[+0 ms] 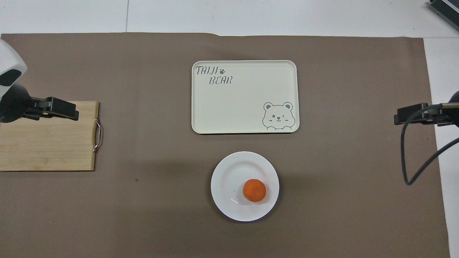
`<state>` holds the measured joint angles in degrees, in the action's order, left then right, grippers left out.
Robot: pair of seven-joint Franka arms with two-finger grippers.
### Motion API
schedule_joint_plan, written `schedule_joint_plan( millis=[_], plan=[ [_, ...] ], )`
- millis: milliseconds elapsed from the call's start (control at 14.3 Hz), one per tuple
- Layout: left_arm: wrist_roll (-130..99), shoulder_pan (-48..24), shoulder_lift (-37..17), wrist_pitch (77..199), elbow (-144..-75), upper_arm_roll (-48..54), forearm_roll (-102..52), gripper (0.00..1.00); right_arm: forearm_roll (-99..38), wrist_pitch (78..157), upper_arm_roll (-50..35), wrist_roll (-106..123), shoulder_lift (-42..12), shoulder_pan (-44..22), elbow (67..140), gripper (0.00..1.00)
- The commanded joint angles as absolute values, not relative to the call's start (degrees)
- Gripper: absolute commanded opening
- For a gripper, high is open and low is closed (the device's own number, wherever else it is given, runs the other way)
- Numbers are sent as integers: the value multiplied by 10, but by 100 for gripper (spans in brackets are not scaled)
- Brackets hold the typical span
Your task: Place orange and plate with both arms
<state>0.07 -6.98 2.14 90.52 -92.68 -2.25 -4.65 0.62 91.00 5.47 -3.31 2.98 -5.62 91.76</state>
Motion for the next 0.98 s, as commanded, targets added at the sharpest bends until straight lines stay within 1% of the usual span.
schedule_joint_plan(
  millis=[0, 351, 421, 631, 912],
  plan=[
    [-1, -50, 31, 880, -926, -15, -38, 100, -8, 911, 53, -25, 34, -50, 923, 100],
    [-1, -49, 22, 817, -904, -14, -24, 100, -8, 911, 53, -25, 34, -50, 922, 100],
    [-1, -49, 21, 814, -897, -14, -21, 100, -8, 911, 53, -25, 34, -50, 923, 100],
    [1, -51, 26, 839, -908, -14, -19, 100, -8, 911, 53, -25, 34, -50, 923, 100],
    [2, -50, 26, 840, -907, -14, -18, 100, -8, 911, 53, -25, 34, -50, 922, 100]
  ],
)
